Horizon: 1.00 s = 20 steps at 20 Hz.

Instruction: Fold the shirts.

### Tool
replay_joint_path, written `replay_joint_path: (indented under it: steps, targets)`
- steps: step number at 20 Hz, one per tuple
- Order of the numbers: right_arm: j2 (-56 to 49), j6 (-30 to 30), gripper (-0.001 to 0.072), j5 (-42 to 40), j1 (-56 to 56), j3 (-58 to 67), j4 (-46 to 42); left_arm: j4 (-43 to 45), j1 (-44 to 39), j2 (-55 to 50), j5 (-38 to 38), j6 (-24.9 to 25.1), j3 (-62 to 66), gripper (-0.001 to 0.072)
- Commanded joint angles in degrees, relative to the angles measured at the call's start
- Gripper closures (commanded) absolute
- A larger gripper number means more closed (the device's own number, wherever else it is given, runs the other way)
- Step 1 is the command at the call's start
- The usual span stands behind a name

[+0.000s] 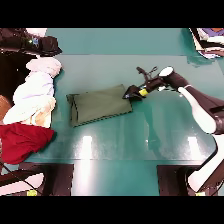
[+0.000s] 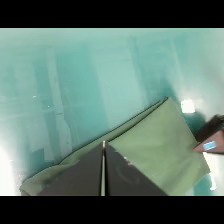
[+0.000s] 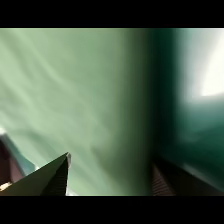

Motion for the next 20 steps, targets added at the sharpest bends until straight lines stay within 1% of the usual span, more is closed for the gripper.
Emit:
replay_joint_path:
  steps: [1,3,4,5,7,9,12,16,20]
  targets:
    - [-6.0,0.0,0.0238,-0.3,5.6,7.5,3.2,0.0,-0.1,0.0,0.3,0.1,0.0,0.0663]
    - [-7.3,-0.4,0.0454,-0.7,7.9,11.0,2.7,-0.1,-0.1,0.0,0.2,0.1,0.0,0.0663]
    - [-7.5,-1.5,0.0599,-0.7,8.5,12.4,2.6,-0.4,-0.1,0.0,0.2,0.0,0.0,0.0664]
    - [-7.3,-1.5,0.0641,-0.7,8.7,13.6,2.1,-0.7,-0.1,0.0,0.0,0.0,0.0,0.0664]
    - [-5.4,2.3,0.0697,-1.7,7.8,14.5,-2.3,-0.8,-0.5,0.0,-0.3,-0.4,0.0,0.0664]
    - [-0.5,4.3,0.0698,-4.0,5.0,12.6,-9.0,-0.6,-2.0,0.0,-0.6,-0.4,0.0,0.0664]
    - [10.0,5.2,0.0698,-7.4,-3.5,4.9,-14.6,-0.7,-4.9,0.0,0.3,-0.4,0.0,0.0664]
    - [23.3,5.8,0.0698,-9.6,-21.3,-6.4,-18.8,-0.6,-8.1,0.0,1.5,-0.3,0.0,0.0664]
    - [34.0,7.1,0.0698,-14.4,-43.0,-16.3,-18.9,-0.7,-10.4,0.0,2.4,-0.4,0.0,0.0664]
